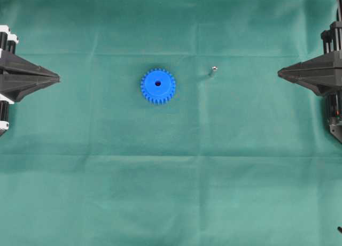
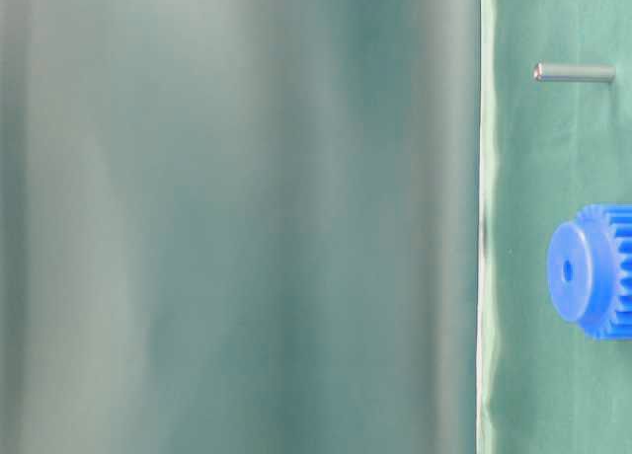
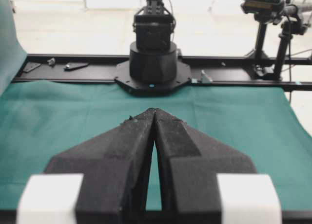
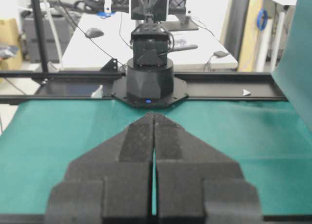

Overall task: Insert the shaft placed at a random location into the center hole of the medium gear at another random location.
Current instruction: 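Move the right gripper open toward the silver shaft beside the gear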

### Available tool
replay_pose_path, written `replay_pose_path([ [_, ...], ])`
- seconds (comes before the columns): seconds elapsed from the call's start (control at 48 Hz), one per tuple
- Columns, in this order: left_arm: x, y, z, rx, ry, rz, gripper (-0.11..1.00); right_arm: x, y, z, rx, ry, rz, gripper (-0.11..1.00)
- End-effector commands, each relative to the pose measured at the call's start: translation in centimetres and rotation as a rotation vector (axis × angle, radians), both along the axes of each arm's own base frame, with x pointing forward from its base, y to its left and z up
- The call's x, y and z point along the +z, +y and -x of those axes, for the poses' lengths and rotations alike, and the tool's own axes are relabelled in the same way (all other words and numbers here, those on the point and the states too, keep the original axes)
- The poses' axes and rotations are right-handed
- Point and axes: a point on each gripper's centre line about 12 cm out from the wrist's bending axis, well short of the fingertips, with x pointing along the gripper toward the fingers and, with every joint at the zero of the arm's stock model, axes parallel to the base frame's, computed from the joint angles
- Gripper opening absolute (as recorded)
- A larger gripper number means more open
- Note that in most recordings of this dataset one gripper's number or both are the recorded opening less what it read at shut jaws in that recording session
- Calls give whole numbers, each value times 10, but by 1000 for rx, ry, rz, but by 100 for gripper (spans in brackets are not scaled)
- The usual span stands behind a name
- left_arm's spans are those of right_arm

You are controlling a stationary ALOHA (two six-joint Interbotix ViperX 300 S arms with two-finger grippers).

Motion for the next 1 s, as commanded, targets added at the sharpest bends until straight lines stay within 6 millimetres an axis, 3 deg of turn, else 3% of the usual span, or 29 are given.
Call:
replay_pose_path([
  [0.0, 13, -3, -5, -13, -20, -7, 0, 6, -1, -3, -7, -8, 0, 1],
  [0.271, 12, -3, -5, -15, -9, -10, 0, -6, -11, -18, -51, 63, 1, 1],
  [0.354, 11, -3, -5, -16, 1, -11, 0, -13, -15, -22, -65, 91, 0, 7],
  [0.438, 9, -3, -5, -14, 12, -9, 0, -24, -20, -29, -87, 132, -8, 24],
  [0.646, 9, -3, -5, -14, 17, -11, 0, -58, -34, -51, -135, 231, -5, 85],
  [0.688, 8, -3, -5, -14, 18, -11, 0, -66, -37, -56, -143, 246, -4, 92],
  [0.98, 8, -3, -5, -14, 20, -11, 0, -123, -53, -83, -187, 363, -30, 90],
])
